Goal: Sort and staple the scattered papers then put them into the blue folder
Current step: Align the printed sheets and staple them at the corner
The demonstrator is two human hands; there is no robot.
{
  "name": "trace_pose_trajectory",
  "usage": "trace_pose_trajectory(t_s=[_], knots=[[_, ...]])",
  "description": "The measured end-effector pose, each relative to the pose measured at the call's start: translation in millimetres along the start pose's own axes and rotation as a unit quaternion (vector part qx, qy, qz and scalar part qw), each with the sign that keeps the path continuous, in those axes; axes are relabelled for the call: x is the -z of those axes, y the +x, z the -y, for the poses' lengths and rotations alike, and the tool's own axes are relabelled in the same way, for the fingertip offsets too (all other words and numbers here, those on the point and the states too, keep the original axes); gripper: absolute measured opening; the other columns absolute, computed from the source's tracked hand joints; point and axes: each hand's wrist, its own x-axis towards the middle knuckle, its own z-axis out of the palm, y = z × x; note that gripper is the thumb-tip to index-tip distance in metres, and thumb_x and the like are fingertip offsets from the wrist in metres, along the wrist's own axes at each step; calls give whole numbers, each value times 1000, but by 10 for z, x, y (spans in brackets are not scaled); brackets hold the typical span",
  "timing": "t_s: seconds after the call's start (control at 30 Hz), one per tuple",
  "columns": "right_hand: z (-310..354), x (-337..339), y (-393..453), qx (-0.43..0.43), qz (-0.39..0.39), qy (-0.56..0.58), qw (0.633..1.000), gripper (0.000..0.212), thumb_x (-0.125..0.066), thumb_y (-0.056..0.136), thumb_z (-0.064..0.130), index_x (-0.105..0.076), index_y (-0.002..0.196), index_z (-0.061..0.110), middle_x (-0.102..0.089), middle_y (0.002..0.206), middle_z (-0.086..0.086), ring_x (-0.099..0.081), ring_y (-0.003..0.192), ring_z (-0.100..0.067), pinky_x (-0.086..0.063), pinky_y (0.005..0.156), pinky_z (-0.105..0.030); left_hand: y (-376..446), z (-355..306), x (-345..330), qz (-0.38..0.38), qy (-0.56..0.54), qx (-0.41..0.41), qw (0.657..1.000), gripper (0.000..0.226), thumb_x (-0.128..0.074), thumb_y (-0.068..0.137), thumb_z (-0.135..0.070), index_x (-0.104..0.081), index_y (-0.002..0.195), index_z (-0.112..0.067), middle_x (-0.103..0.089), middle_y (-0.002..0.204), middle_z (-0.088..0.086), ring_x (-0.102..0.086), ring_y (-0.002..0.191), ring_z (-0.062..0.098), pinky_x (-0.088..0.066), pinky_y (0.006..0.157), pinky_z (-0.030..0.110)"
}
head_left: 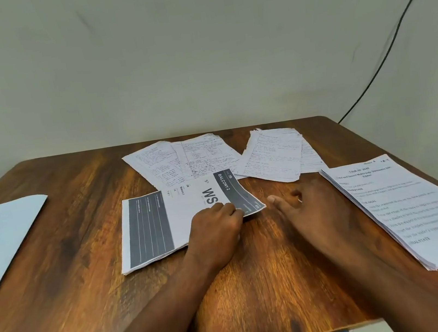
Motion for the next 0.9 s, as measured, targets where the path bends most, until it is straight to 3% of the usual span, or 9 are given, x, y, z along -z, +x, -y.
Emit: trace_pose_trajectory(t_s=[0.13, 0.23, 0.37, 0.47, 0.57, 0.67, 0.73, 0.8, 0.9], knots=[[309, -9, -147, 9, 32, -8, 999, 80, -38, 79, 96, -72, 74, 23, -70, 76, 9, -65, 68, -11, -58, 59, -34, -7, -6, -14, -32, 4, -3, 999, 6, -73, 86, -17, -76, 91, -17, -70, 80, 1, -66, 68, 25, -46, 51, 35], [441, -111, -201, 14, 41, 14, 999, 71, -42, 85, 89, -72, 77, 25, -64, 66, 11, -61, 59, -8, -56, 50, -33, -25, -2, -35, -57, -5, -17, 998, 6, -75, 86, -14, -75, 92, -14, -70, 81, 2, -65, 67, 26, -48, 50, 36], [532, -179, -203, 7, 37, 90, 995, 36, -57, 96, 61, -73, 98, 28, -67, 79, 14, -62, 64, -6, -58, 54, -34, -30, -10, -47, -81, -15, -32, 996, 3, -76, 86, -16, -73, 85, -16, -67, 77, 1, -63, 65, 24, -45, 49, 35], [560, -151, -202, 32, 6, 61, 998, 23, -55, 101, 47, -69, 101, 28, -71, 86, 10, -64, 70, -10, -57, 57, -36, -29, -17, -63, -97, -22, -22, 995, 22, -67, 95, -35, -70, 81, -18, -66, 76, -1, -63, 65, 21, -46, 50, 34], [483, -146, -168, 63, -13, -21, 998, 16, -57, 100, 36, -69, 101, 25, -73, 88, 2, -67, 72, -21, -55, 55, -36, -43, -53, -19, -104, -37, 13, 994, 36, -65, 95, -52, -77, 99, -19, -75, 84, -2, -70, 71, 19, -51, 54, 32], [356, -86, -122, 105, -29, -75, 991, 9, -73, 89, 24, -72, 97, 18, -74, 84, -5, -69, 69, -26, -54, 54, -34, -36, -47, 60, -86, -46, 102, 990, 41, -71, 91, -55, -78, 115, -23, -80, 98, -4, -75, 82, 17, -54, 60, 29], [259, 15, -87, 107, -12, -37, 994, 13, -68, 96, 25, -73, 106, 20, -75, 96, -4, -70, 80, -24, -58, 64, -36, -20, 12, 99, -87, -74, 186, 976, 41, -76, 89, -50, -77, 121, -24, -80, 106, -2, -76, 90, 20, -58, 67, 33], [93, 49, -15, 90, -9, 7, 996, 20, -56, 102, 38, -68, 116, 30, -73, 109, 2, -69, 91, -18, -61, 74, -33, -16, 98, 146, -93, -115, 260, 954, 42, -79, 88, -44, -75, 125, -23, -79, 114, 1, -75, 98, 23, -56, 77, 33], [-145, -57, 128, 29, -23, 104, 994, 33, -38, 100, 63, -57, 118, 42, -71, 116, 10, -69, 94, -13, -64, 73, -33, -46, 243, 167, -97, -171, 310, 930, 51, -81, 88, -37, -69, 135, -20, -74, 126, 4, -69, 111, 25, -53, 87, 34]])
